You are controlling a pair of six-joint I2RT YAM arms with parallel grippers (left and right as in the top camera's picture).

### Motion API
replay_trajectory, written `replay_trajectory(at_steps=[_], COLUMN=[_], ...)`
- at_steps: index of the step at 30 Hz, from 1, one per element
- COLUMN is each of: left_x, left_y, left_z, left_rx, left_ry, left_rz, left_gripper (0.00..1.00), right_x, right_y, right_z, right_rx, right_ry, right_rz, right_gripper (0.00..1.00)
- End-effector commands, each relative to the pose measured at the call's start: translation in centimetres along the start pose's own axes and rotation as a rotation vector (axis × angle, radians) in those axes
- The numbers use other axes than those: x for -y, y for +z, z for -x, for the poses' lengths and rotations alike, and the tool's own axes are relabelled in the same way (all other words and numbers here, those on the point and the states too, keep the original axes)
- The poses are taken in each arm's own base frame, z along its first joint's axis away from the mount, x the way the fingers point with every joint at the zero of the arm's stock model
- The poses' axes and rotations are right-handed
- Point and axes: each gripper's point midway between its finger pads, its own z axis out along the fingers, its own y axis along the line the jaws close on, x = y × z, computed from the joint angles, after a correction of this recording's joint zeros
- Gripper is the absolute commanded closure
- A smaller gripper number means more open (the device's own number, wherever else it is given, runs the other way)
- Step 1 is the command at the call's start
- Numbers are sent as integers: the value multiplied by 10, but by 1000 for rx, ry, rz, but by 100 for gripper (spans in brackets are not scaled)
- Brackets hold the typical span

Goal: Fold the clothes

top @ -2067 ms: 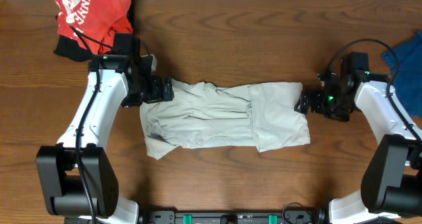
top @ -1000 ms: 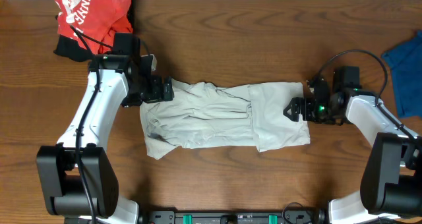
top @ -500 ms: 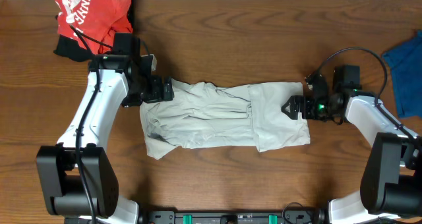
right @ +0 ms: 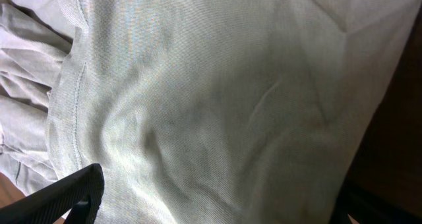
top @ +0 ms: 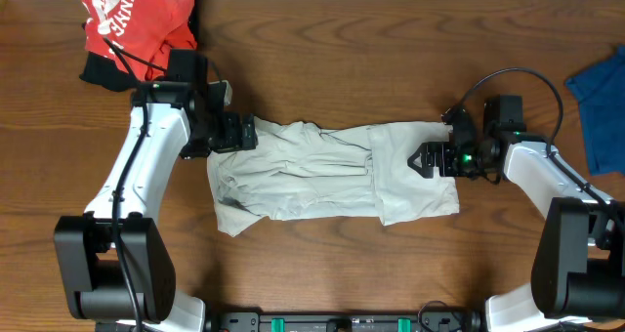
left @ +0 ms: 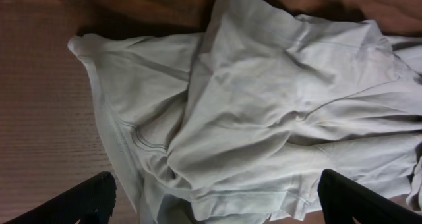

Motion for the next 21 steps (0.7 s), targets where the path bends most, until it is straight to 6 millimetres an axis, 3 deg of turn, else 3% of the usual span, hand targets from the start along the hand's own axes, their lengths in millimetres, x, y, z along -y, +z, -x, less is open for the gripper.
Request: replay_trajectory(at_steps=[1, 9, 21], left_x=[-15, -43, -36], left_y=[7, 13, 50], left_z=[-8, -10, -37], left_rx=[-18, -3, -36], left_ry=[-79, -191, -203], left_rz=[13, 18, -81], left_gripper=[2, 2, 2], right_x=[-8, 10, 8], right_y=[0, -1, -1], right_z=[-1, -2, -6], right_rx=[2, -3, -22], right_ry=[-33, -5, 4], right_rz=[19, -81, -74], right_gripper=[1, 1, 1])
